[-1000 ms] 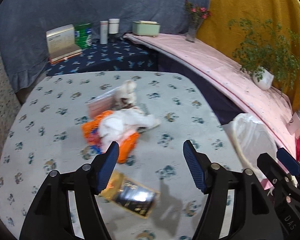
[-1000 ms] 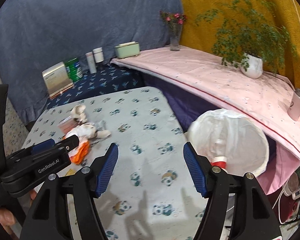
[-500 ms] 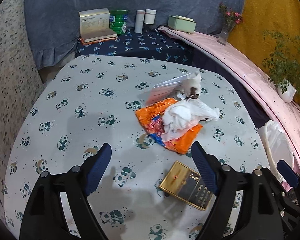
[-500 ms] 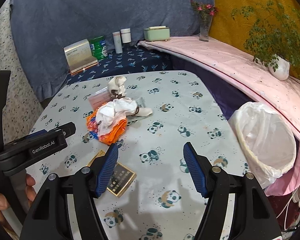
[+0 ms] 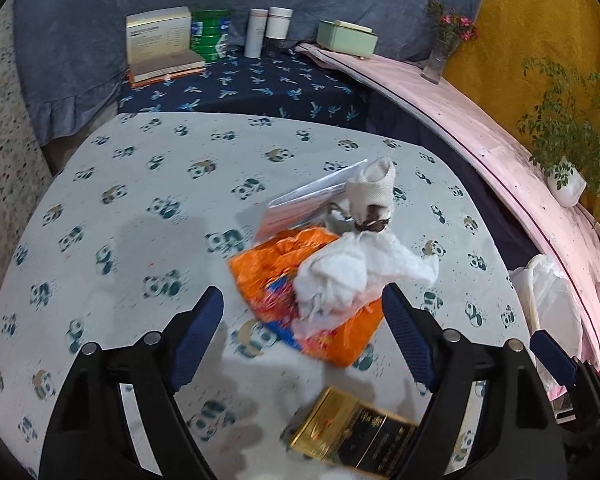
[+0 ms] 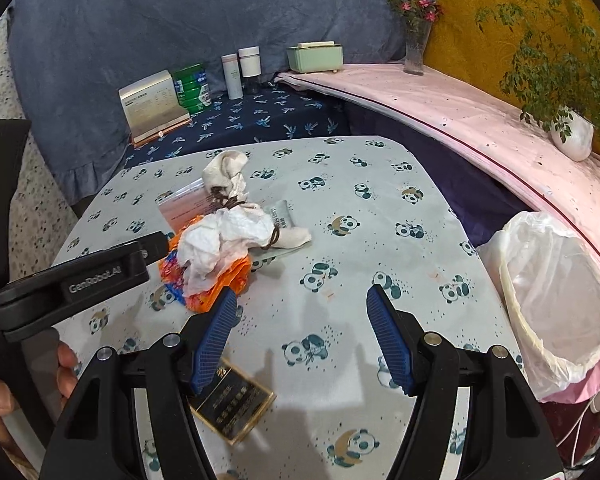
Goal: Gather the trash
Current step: 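Grasp the white tissue with the left tool while the right tool reaches the orange bag, then grasp the orange patterned bag with the right tool and lift it, then carry the tissue and orange bag to the bin and open both tools inside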
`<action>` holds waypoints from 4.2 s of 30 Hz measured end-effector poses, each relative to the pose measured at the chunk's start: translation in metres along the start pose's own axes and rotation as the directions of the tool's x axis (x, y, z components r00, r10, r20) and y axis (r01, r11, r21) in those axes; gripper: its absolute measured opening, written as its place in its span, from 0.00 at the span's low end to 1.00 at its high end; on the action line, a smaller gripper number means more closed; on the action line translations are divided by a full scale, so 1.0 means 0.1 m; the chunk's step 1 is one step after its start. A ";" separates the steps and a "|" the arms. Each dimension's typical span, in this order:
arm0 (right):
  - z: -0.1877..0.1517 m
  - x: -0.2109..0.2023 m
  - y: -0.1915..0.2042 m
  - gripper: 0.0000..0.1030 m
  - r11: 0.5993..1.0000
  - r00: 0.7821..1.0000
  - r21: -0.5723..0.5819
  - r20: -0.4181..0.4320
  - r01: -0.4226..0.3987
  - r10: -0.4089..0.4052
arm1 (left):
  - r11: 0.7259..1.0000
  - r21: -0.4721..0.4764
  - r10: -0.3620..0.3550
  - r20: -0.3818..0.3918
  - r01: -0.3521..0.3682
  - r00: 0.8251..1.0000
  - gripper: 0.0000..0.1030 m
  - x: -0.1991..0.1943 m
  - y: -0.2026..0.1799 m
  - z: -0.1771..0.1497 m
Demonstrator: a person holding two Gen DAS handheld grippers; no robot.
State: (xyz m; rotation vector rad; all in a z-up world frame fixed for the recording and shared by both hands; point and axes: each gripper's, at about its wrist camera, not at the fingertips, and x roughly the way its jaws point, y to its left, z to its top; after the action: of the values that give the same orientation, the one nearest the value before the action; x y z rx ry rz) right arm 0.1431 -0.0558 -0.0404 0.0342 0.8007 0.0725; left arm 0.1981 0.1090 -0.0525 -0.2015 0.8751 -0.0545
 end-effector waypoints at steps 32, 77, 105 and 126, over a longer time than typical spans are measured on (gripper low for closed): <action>0.05 0.18 0.24 0.63 0.997 0.997 -0.001 -0.014 -0.079 0.079 | 0.995 -0.096 -0.037 0.010 0.038 0.999 0.12 -0.41 0.58 -0.03; 0.14 -0.34 -0.38 0.02 0.990 0.992 0.115 0.111 -0.078 0.065 | 0.994 0.010 -0.106 0.022 0.106 0.994 0.12 -0.69 -0.13 -0.11; -0.34 -0.97 -2.76 0.02 0.880 0.953 0.437 0.135 0.188 -0.271 | 0.835 0.331 -0.403 -0.173 0.438 0.899 0.13 -0.13 -3.12 -0.47; -0.26 -0.63 -2.94 0.15 0.887 0.959 0.419 0.109 0.195 -0.262 | 0.868 0.359 -0.332 -0.092 0.342 0.939 0.62 0.12 -3.22 -0.48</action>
State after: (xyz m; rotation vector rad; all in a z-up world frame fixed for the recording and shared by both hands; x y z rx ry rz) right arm 0.0957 -0.3539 -0.0304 0.3345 0.6394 -0.3208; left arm 0.1804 -0.2152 -0.0272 0.0041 0.8324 -0.5492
